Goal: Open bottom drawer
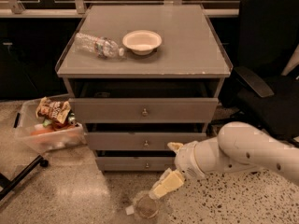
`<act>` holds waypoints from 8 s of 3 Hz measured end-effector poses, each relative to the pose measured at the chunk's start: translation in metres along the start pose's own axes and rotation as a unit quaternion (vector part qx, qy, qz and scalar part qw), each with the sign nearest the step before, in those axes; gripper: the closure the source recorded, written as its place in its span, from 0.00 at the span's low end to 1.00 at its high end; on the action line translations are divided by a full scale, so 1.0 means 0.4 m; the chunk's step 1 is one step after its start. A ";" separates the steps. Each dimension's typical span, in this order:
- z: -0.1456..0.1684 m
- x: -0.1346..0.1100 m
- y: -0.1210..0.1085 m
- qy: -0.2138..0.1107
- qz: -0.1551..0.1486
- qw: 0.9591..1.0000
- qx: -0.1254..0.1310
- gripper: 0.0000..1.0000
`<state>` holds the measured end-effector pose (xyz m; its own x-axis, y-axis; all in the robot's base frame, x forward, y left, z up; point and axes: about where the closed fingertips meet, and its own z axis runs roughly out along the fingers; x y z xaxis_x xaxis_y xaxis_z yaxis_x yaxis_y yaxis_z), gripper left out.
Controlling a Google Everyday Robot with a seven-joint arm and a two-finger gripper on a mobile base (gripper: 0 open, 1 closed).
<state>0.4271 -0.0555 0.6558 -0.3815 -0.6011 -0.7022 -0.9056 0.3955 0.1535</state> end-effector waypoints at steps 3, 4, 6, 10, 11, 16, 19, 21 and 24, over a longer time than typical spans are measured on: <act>0.042 0.013 -0.067 -0.004 0.024 0.998 0.050 0.00; 0.146 0.059 -0.117 -0.002 0.039 0.998 0.059 0.00; 0.398 0.164 -0.209 -0.055 0.028 0.995 0.077 0.00; 0.735 0.252 -0.332 -0.055 0.012 0.997 0.049 0.00; 0.767 0.275 -0.350 -0.048 0.012 0.998 0.046 0.00; 0.969 0.375 -0.572 -0.061 -0.103 0.991 0.064 0.00; 1.101 0.412 -0.661 -0.089 -0.103 0.988 0.076 0.00; 1.118 0.426 -0.692 -0.070 -0.118 0.984 0.110 0.19; 1.100 0.461 -0.690 -0.022 -0.114 0.987 0.112 0.89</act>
Offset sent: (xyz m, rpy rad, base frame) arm 0.0180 -0.0027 -0.0055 0.0019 -0.0378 -0.0551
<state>0.6880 0.0300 0.1781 -0.1596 -0.6632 -0.7312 -0.9010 0.4005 -0.1665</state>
